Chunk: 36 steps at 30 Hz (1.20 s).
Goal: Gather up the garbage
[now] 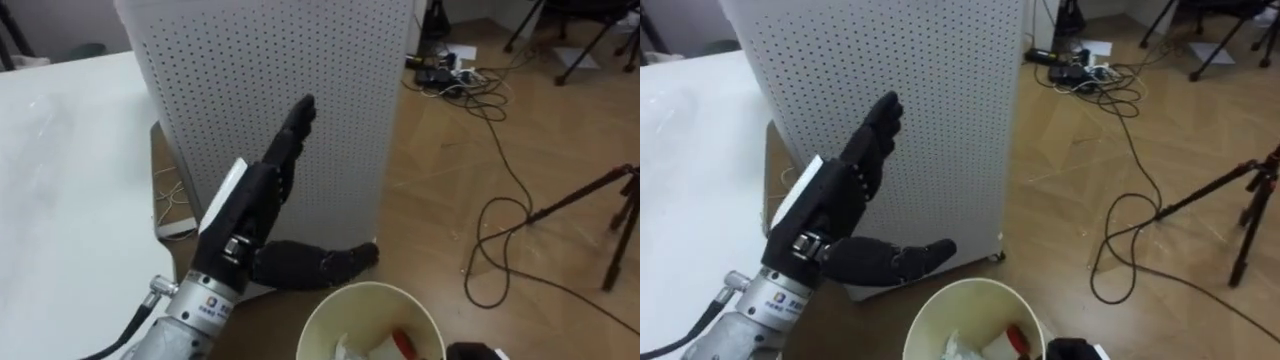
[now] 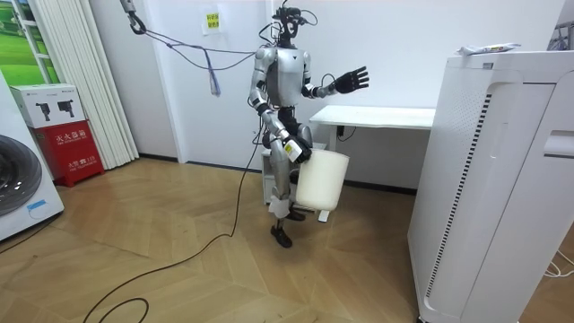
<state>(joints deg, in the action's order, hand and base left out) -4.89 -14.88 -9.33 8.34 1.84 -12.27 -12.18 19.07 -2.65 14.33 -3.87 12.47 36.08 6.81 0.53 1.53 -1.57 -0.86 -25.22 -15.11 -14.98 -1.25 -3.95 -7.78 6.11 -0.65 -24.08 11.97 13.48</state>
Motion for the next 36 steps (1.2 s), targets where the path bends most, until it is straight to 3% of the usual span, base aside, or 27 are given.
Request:
queue_trajectory(
  at_steps=[10,12,14,17,19,21,24,28,36],
  plan=[
    [3.17,-0.92,-3.68,-0.33,-0.87,-0.41,0.00,1.76,0.65,1.00,-1.59,-0.23,-0.55,0.06,0.00,0.15,0.05,0.37,0.05,-0.82,1.80,-1.64,-0.49,1.22,-0.84,-0.22,-1.71,-0.94,2.40,-1.03,0.82,-0.08],
    [4.41,-0.93,-5.61,-0.50,-2.56,-0.41,0.00,3.21,0.66,1.00,-2.47,-0.21,-0.58,-0.22,0.00,0.15,0.07,0.17,0.24,-0.93,1.97,-1.63,-0.65,1.47,-0.63,-0.29,-1.96,-1.05,2.51,-0.75,0.75,-0.07],
    [5.44,-0.93,-6.51,-0.58,-2.98,-0.41,0.00,3.47,0.87,1.00,-2.63,-0.20,-0.59,-0.22,-0.01,0.15,0.09,0.73,0.36,-1.16,1.97,-1.63,-0.77,1.68,-0.77,-0.40,-2.33,-1.20,2.55,-0.77,0.43,-0.13],
    [6.55,-1.20,-8.68,-1.78,-5.15,-0.44,0.00,5.27,0.85,1.00,-3.45,0.58,-0.76,-0.21,-0.03,0.15,-0.10,2.54,1.59,-2.26,2.16,-1.65,-1.38,2.40,-1.28,-0.31,-4.06,-1.54,3.19,-1.00,-1.81,-0.40],
    [7.51,-1.57,-9.46,-2.38,-5.83,-0.49,0.00,6.79,0.84,1.00,-3.80,0.90,-0.75,-0.20,-0.68,0.15,-0.04,3.69,2.26,-2.54,5.65,-1.64,-1.40,2.45,-1.06,-0.07,-4.77,-2.01,3.30,-0.75,-3.11,-0.55],
    [8.64,-1.87,-9.84,-3.74,-6.06,-0.48,0.00,8.61,0.82,1.00,-4.67,0.92,-0.78,-0.20,-1.03,0.19,-0.14,3.42,2.74,-2.60,11.16,-1.55,-1.35,2.49,-0.52,-0.18,-5.44,-2.40,3.10,-0.75,-4.28,-0.36],
    [10.32,-1.93,-9.97,-5.54,-6.11,-0.45,0.00,9.01,0.88,1.00,-5.14,1.28,-0.84,-0.21,-1.05,0.19,-0.29,3.04,3.01,-3.08,13.78,-0.95,-1.32,2.54,-0.32,-0.15,-6.26,-2.55,3.15,-0.71,-5.54,-0.23],
    [12.16,-2.79,-10.09,-9.16,-6.12,-0.44,0.00,9.01,0.81,1.00,-4.83,1.98,-1.13,-0.24,-1.06,0.19,-0.30,2.06,3.03,-4.17,14.73,0.89,-1.13,2.89,-0.27,-0.08,-6.77,-2.65,3.44,-0.90,-5.96,-0.08],
    [14.37,-3.23,-10.54,-10.14,-6.16,-0.44,0.00,9.27,0.70,1.00,-2.92,2.19,-2.29,-0.40,-3.62,0.86,-0.28,1.21,3.00,-5.30,14.55,2.40,-1.06,2.97,-0.28,0.19,-7.19,-2.59,3.36,-1.15,-6.51,-0.04]
  ],
)
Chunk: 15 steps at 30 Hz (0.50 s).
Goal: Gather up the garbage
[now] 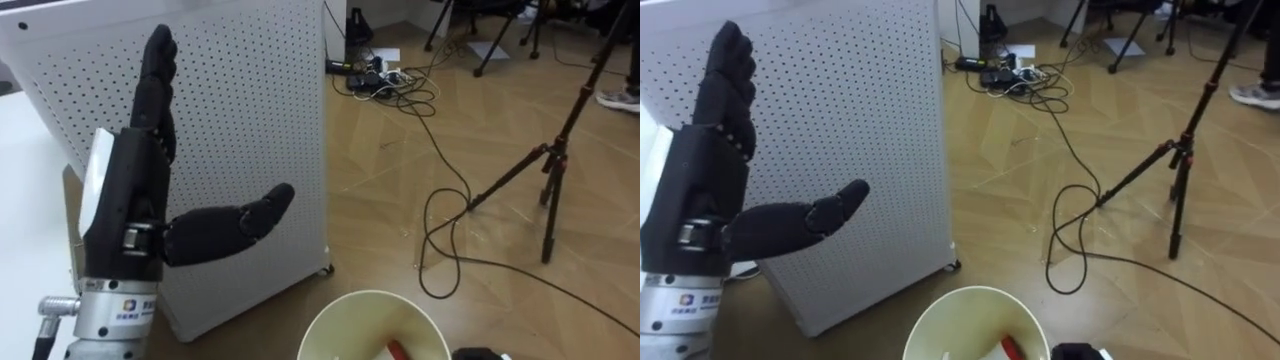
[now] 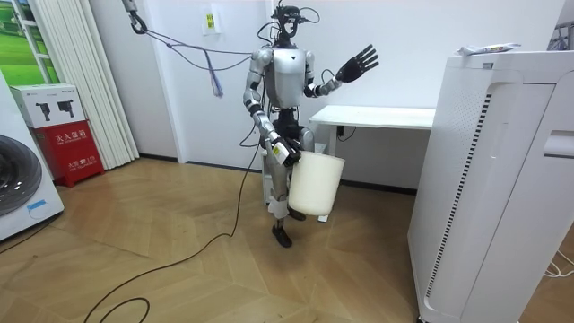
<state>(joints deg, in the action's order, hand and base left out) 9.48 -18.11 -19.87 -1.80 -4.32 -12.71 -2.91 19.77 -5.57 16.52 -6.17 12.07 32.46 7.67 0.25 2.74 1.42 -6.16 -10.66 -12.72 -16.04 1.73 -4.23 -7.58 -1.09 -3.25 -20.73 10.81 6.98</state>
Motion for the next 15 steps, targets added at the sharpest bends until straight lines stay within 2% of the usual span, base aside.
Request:
queue_trajectory(
  at_steps=[2,4,5,7,8,9,10,11,12,13,14,15],
  plan=[
    [0.34,-0.28,0.01,-0.23,0.00,-0.03,0.00,0.55,-0.04,1.00,-0.18,-0.18,0.01,-0.07,-0.08,0.02,0.06,0.03,-0.08,0.07,-0.23,-0.30,0.00,0.00,-0.05,-0.25,0.03,-0.04,-0.35,0.18,0.11,-0.04],
    [1.17,-0.62,0.03,-0.69,-0.02,-0.33,0.00,0.90,-0.64,1.00,-0.60,-0.65,-0.09,-0.18,-0.03,0.02,0.45,0.18,-0.67,0.27,-0.88,-1.97,-0.15,0.25,-0.04,-1.34,0.19,-0.19,-1.77,0.50,-0.20,-0.05],
    [1.21,-0.69,0.18,-1.24,-0.04,-0.45,0.00,1.11,-1.47,1.00,-1.43,-0.69,-0.21,-0.17,0.48,0.02,0.82,0.28,-1.29,0.94,-1.09,-5.25,-0.34,0.56,-0.11,-2.49,0.44,-0.33,-2.56,0.52,-0.53,-0.09],
    [1.27,-0.70,0.31,-1.20,-0.37,-0.51,0.00,1.26,-2.27,1.00,-1.96,-0.66,-0.82,-0.15,0.55,-0.02,0.85,0.94,-1.70,3.72,-1.04,-13.66,-0.37,0.60,-0.73,-4.06,0.19,-0.51,-3.51,-0.07,-2.15,-0.21],
    [1.29,-0.77,0.30,-1.16,-0.26,-0.48,0.00,1.54,-2.64,1.00,-1.99,-0.44,-0.77,0.07,0.44,-0.02,0.85,1.09,-1.17,7.20,-0.40,-22.20,-0.29,0.62,-2.08,-4.54,-0.16,-1.16,-4.21,-0.72,-3.09,-0.30],
    [1.33,-1.10,0.65,-1.19,-0.32,-0.44,0.00,1.55,-2.67,1.00,-1.98,-0.28,-0.80,0.26,0.73,-0.03,1.26,1.30,-1.01,10.95,1.63,-29.50,0.59,0.93,-3.00,-4.91,-0.94,-2.06,-4.66,-1.63,-3.59,-0.25],
    [1.30,-1.17,0.94,-1.23,-0.34,-0.39,0.00,1.40,-2.66,1.00,-1.99,-0.28,-0.96,0.25,0.96,-0.03,1.12,1.06,-0.74,12.43,2.79,-31.18,0.42,1.07,-2.74,-5.09,-1.06,-2.38,-4.74,-2.18,-3.64,-0.07],
    [1.29,-1.32,1.37,-1.19,-0.35,-0.31,0.00,1.13,-2.68,1.00,-2.06,-0.36,-1.18,0.21,1.59,-0.03,1.02,0.50,-0.58,15.67,3.91,-31.65,-0.17,0.09,-1.78,-5.66,-0.98,-2.45,-4.66,-3.12,-3.66,0.00],
    [1.29,-1.75,1.61,-1.22,-0.35,-0.14,0.00,0.83,-2.72,1.00,-1.99,-0.37,-1.27,0.13,2.44,-0.03,1.06,0.44,-0.57,19.00,4.26,-30.10,-0.25,-0.07,-0.81,-6.22,-0.92,-1.87,-4.32,-4.03,-3.93,-0.09],
    [1.30,-2.30,1.86,-1.22,-0.34,-0.13,0.00,0.78,-2.83,1.00,-1.80,-0.45,-1.33,0.13,2.84,-0.04,1.08,0.60,-0.64,20.51,4.26,-28.24,-0.10,-0.13,-0.13,-6.38,-0.91,-1.84,-4.24,-4.35,-4.29,-0.31],
    [1.51,-2.95,1.99,-1.28,-0.39,-0.03,0.00,0.80,-2.81,1.00,-1.44,-0.39,-1.65,0.12,2.89,-0.09,1.06,1.39,-0.70,22.67,4.51,-22.34,0.82,0.18,1.04,-6.92,-0.89,-1.59,-4.24,-4.79,-5.11,-0.52],
    [1.65,-3.43,1.99,-1.28,-0.39,0.04,0.00,0.84,-2.63,1.00,-1.47,0.06,-1.80,0.13,2.89,-0.16,0.86,2.50,-0.39,23.67,4.68,-14.81,3.41,0.17,1.20,-7.39,-0.92,-1.51,-4.33,-4.75,-5.19,-0.57]
  ],
)
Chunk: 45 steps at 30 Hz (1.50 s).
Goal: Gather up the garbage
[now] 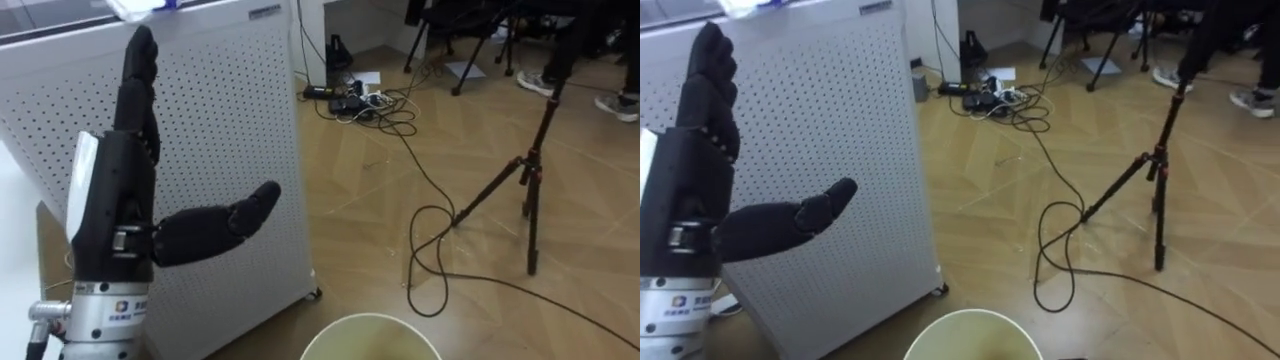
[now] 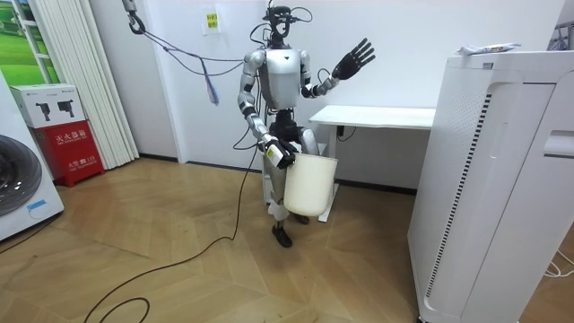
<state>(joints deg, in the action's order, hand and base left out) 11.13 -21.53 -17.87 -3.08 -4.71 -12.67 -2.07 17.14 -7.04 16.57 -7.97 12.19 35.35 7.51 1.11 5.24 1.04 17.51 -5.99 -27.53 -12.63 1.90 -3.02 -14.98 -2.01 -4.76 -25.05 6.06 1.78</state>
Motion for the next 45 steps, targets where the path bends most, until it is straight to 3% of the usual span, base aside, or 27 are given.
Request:
queue_trajectory(
  at_steps=[1,2,3,5,7,9,10,11,12,13,14,15,16,17,19,22,23,24,25,28,29,30,31,32,35,38,45],
  plan=[
    [0.02,-0.33,0.05,0.01,0.00,-0.02,0.00,0.02,0.08,1.00,-0.04,0.14,0.00,0.01,0.02,-0.05,-0.03,0.16,0.06,0.42,0.07,3.24,2.13,-0.43,-0.16,-0.48,0.06,0.25,-0.23,-0.21,0.06,-0.65],
    [0.49,-1.28,0.59,-0.34,-0.41,0.01,0.00,0.04,-0.02,1.00,-0.15,0.13,-0.12,0.10,0.09,-0.12,-0.29,0.77,-0.14,0.64,0.45,6.23,5.76,-0.76,-0.08,-1.69,1.02,1.15,-0.97,-0.64,0.77,-0.40],
    [1.01,-1.71,1.20,-0.49,-0.64,-0.03,0.00,0.04,-0.01,1.00,-0.19,0.11,-0.10,0.08,0.09,-0.12,-0.55,0.57,-0.15,0.17,0.52,7.00,7.91,-1.63,0.56,-2.71,2.33,2.09,-1.27,-1.30,2.74,-0.21],
    [1.04,-1.70,1.85,-0.45,-0.74,-0.09,0.00,-0.33,0.07,1.00,-0.09,0.13,-0.44,0.08,0.14,-0.11,-0.57,-0.79,-0.98,-0.32,0.30,6.98,8.64,-2.60,1.89,-3.88,4.13,3.07,-1.77,-1.87,4.28,0.32],
    [0.75,-1.69,1.97,-0.25,-0.99,-0.07,0.00,-0.80,0.74,1.00,0.12,0.04,-0.79,0.07,0.22,-0.12,-0.57,-0.93,-1.30,0.17,-0.89,4.43,9.61,-4.78,1.99,-5.14,4.64,3.46,-1.72,-3.12,4.44,0.26],
    [0.31,-1.69,1.92,0.06,-0.96,-0.25,0.00,-0.85,0.56,1.00,0.92,-0.19,-1.01,0.07,0.22,-0.12,-0.74,-0.97,-2.01,0.11,-1.38,1.51,5.53,-6.02,3.98,-7.70,7.23,4.98,-2.86,-5.23,5.31,0.20],
    [0.20,-1.69,1.84,-0.09,-0.85,-0.26,0.00,-0.87,0.55,1.00,1.14,0.02,-1.04,0.05,0.22,-0.12,-0.77,-1.01,-2.22,-0.13,-1.39,0.91,4.51,-6.41,4.95,-8.42,8.34,5.51,-3.97,-5.41,5.83,0.35],
    [-0.15,-1.70,1.86,-0.13,-0.44,-0.27,0.00,-1.04,0.74,1.00,1.34,0.53,-1.05,0.02,0.18,-0.12,-0.74,-1.28,-2.36,-0.98,-1.47,-0.75,2.58,-7.30,6.51,-9.56,10.58,7.05,-9.57,-4.60,6.66,0.45],
    [-0.44,-1.70,1.94,-0.13,0.31,-0.37,0.00,-1.13,0.77,1.00,1.92,0.36,-1.07,0.01,0.18,-0.12,-0.64,-1.66,-2.47,-2.03,-2.02,-2.56,0.86,-8.12,7.68,-9.06,12.63,7.63,-17.82,-2.84,6.48,0.46],
    [-0.44,-1.74,1.97,-0.23,0.89,-0.37,0.00,-1.12,0.75,1.00,2.26,0.07,-1.07,0.02,0.18,-0.11,-0.41,-1.79,-3.06,-2.98,-2.25,-3.13,-0.18,-8.56,8.34,-8.19,13.67,7.73,-21.40,-1.83,6.11,0.43],
    [-0.29,-1.82,2.01,-0.40,1.96,-0.36,0.00,-1.19,0.67,1.00,2.75,-0.24,-1.04,0.02,0.04,-0.10,-0.32,-1.68,-3.16,-4.72,-2.52,-3.74,-1.77,-9.18,9.15,-5.16,15.16,7.94,-27.79,-0.50,5.85,0.31],
    [-0.06,-1.88,1.99,-0.37,2.55,-0.49,0.00,-1.38,0.32,1.00,3.24,-0.38,-1.03,0.00,-0.22,-0.08,-0.61,-1.74,-2.19,-6.08,-1.91,-3.88,-3.16,-9.64,9.26,-1.02,15.05,8.06,-31.75,1.02,5.59,0.26],
    [0.23,-1.91,1.98,-0.39,2.74,-0.62,0.00,-1.45,0.15,1.00,3.32,-0.52,-1.00,0.00,-0.45,-0.02,-0.69,-1.74,-1.57,-7.02,-1.37,-3.50,-3.57,-9.76,9.33,0.13,14.98,8.20,-32.98,1.44,5.55,0.19],
    [1.25,-2.05,1.98,-0.86,2.95,-0.75,0.00,-1.43,0.09,1.00,3.18,-0.70,-1.05,0.01,-1.28,0.17,-0.57,-1.72,-1.09,-8.47,-0.63,-2.14,-3.90,-9.98,9.44,-0.42,14.95,8.39,-33.71,2.81,5.42,0.25],
    [2.21,-2.06,2.12,-0.89,3.31,-0.86,0.00,-1.51,0.23,1.00,2.81,-0.60,-1.16,-0.07,-2.73,0.46,0.01,-2.54,-0.20,-10.33,1.24,-0.21,-3.91,-9.96,9.30,-3.27,13.72,7.70,-32.20,5.73,5.85,0.35],
    [3.00,-2.11,2.35,-0.89,3.39,-0.91,0.00,-2.18,-0.48,1.00,2.64,-0.71,-1.12,-0.05,-2.74,1.66,0.10,-4.03,-0.27,-12.72,4.19,2.25,-4.07,-9.63,9.10,-3.46,11.19,7.20,-17.30,7.92,5.79,0.49],
    [3.78,-2.11,2.41,-0.90,3.33,-1.15,0.00,-2.79,-0.93,1.00,2.83,-0.70,-1.13,-0.02,-2.65,1.87,0.09,-4.51,-0.58,-13.58,5.45,3.04,-4.26,-9.29,9.33,-1.24,10.51,7.25,-8.81,7.72,5.75,0.58],
    [4.37,-2.18,2.76,-0.95,3.16,-1.16,0.00,-3.36,-1.10,1.00,3.12,-0.61,-1.20,0.00,-2.55,1.93,0.01,-5.19,-0.37,-14.36,7.28,3.32,-4.44,-8.79,9.45,2.13,9.86,6.58,-6.15,7.05,6.23,0.60],
    [4.52,-2.19,2.81,-0.99,3.07,-1.28,0.00,-3.76,-1.19,1.00,3.39,-0.62,-1.29,0.00,-2.54,1.93,-0.19,-5.19,-0.18,-14.59,7.55,3.78,-4.36,-8.65,9.17,2.10,9.70,6.51,-5.01,6.31,6.16,0.31],
    [4.85,-2.19,2.58,-4.03,3.17,-1.72,0.00,-3.86,-1.22,1.00,3.28,-0.48,-0.73,0.07,-2.31,1.91,-0.17,-4.03,-0.22,-15.20,6.90,4.63,-3.74,-7.39,7.62,2.71,8.06,5.60,-1.34,3.93,5.85,0.05],
    [4.89,-2.15,2.45,-5.08,3.21,-1.96,0.00,-3.87,-1.17,1.00,3.28,-0.67,-0.87,0.09,-2.20,1.80,0.31,-3.99,-0.99,-13.44,5.59,1.29,-3.56,-5.12,7.21,2.99,7.80,5.82,1.09,1.84,3.34,0.43],
    [4.87,-2.09,1.64,-5.98,3.28,-2.01,0.00,-3.93,-1.05,1.00,3.27,-0.95,-1.21,-0.06,-2.16,1.77,0.33,-4.26,-1.50,-11.73,5.03,2.44,-3.16,-3.75,6.33,3.29,7.57,6.33,2.70,0.66,0.42,0.53],
    [4.87,-2.07,0.94,-6.53,3.63,-1.98,0.00,-3.93,-1.00,1.00,3.25,-0.79,-1.19,-0.30,-2.21,1.77,0.24,-4.47,-1.36,-10.50,5.19,4.50,-2.24,-3.12,5.18,3.25,7.18,6.46,3.02,0.68,-0.31,0.40],
    [5.04,-2.11,-0.10,-7.97,3.91,-1.95,0.00,-3.82,-1.06,1.00,3.20,-0.72,-1.14,-1.15,-2.13,1.49,0.08,-3.69,-1.36,-10.13,3.46,5.21,-1.76,-4.88,4.09,3.12,6.74,7.06,3.44,1.04,-0.05,0.10],
    [6.17,-2.26,-0.40,-9.13,3.89,-2.69,0.00,-3.44,-1.50,1.00,2.98,-1.54,-1.15,-1.17,-2.43,1.37,-0.09,-1.48,-1.47,-11.75,2.67,5.49,-1.68,-4.98,3.85,3.88,6.19,7.38,7.56,-1.68,2.06,-0.08],
    [6.30,-2.23,-1.49,-11.75,3.72,-2.70,0.00,-2.22,-1.72,1.00,0.79,-1.55,-1.04,-1.17,-2.41,1.44,-0.51,-1.12,-0.79,-14.20,3.08,8.38,-1.68,-4.98,3.82,4.56,5.98,7.34,10.42,-4.61,3.36,0.00],
    [6.98,-2.52,-7.00,-14.11,3.59,-2.70,0.00,-2.38,-1.76,1.00,-2.10,-1.55,-0.98,-1.15,-1.37,1.44,-0.61,-1.78,-0.37,-16.43,5.16,10.04,-1.56,-4.88,3.72,4.57,5.99,7.27,11.49,-7.65,7.68,0.15]
  ],
)
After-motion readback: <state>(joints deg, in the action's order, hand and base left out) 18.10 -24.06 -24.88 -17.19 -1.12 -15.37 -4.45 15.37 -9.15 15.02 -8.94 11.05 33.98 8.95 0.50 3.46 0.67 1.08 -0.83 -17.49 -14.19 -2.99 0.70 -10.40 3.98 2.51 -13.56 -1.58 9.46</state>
